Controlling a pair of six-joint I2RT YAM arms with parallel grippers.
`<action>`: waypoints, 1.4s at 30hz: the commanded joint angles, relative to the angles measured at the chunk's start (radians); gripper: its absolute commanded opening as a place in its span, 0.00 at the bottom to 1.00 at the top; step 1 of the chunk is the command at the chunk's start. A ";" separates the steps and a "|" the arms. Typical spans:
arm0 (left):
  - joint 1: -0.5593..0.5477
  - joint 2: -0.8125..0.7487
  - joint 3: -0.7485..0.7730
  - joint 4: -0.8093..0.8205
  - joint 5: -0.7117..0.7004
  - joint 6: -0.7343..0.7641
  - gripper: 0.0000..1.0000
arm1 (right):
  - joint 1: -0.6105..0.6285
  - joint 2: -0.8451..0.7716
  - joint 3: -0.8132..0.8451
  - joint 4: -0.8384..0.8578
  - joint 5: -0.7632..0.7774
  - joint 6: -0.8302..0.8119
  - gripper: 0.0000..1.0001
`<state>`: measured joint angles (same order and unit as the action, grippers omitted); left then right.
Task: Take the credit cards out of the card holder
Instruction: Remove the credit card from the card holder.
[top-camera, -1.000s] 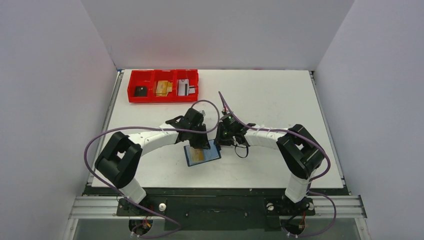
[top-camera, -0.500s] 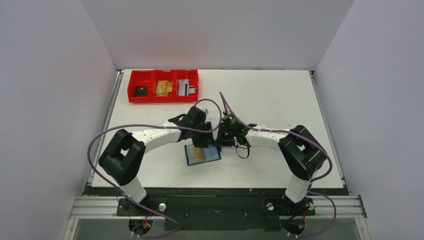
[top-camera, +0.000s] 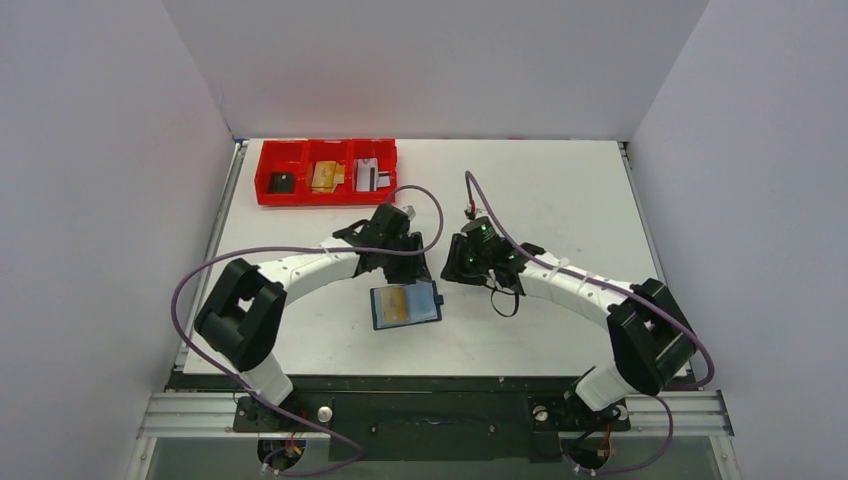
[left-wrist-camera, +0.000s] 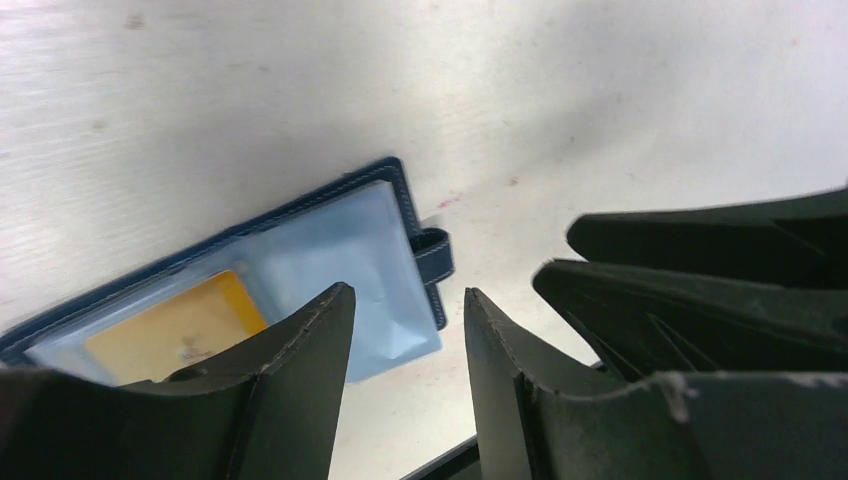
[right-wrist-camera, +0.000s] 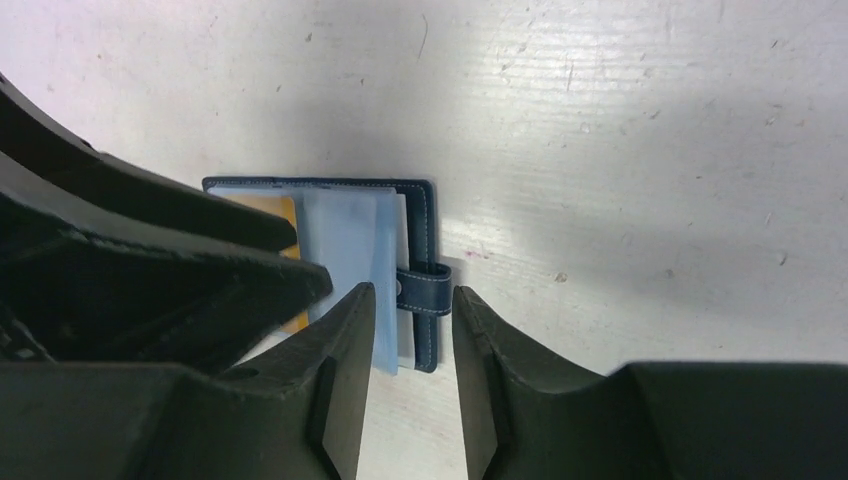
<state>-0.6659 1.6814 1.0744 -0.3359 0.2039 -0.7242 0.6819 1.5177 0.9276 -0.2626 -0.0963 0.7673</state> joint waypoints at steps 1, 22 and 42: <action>0.063 -0.088 0.012 -0.041 -0.070 0.024 0.42 | 0.046 -0.024 0.055 -0.045 0.027 -0.017 0.32; 0.154 -0.245 -0.258 -0.044 -0.153 -0.004 0.10 | 0.168 0.289 0.207 0.124 -0.159 0.048 0.33; 0.133 -0.138 -0.267 0.000 -0.154 -0.024 0.02 | 0.109 0.346 0.095 0.252 -0.228 0.090 0.29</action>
<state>-0.5220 1.5272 0.8074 -0.3725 0.0666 -0.7311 0.8036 1.8465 1.0405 -0.0792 -0.3000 0.8440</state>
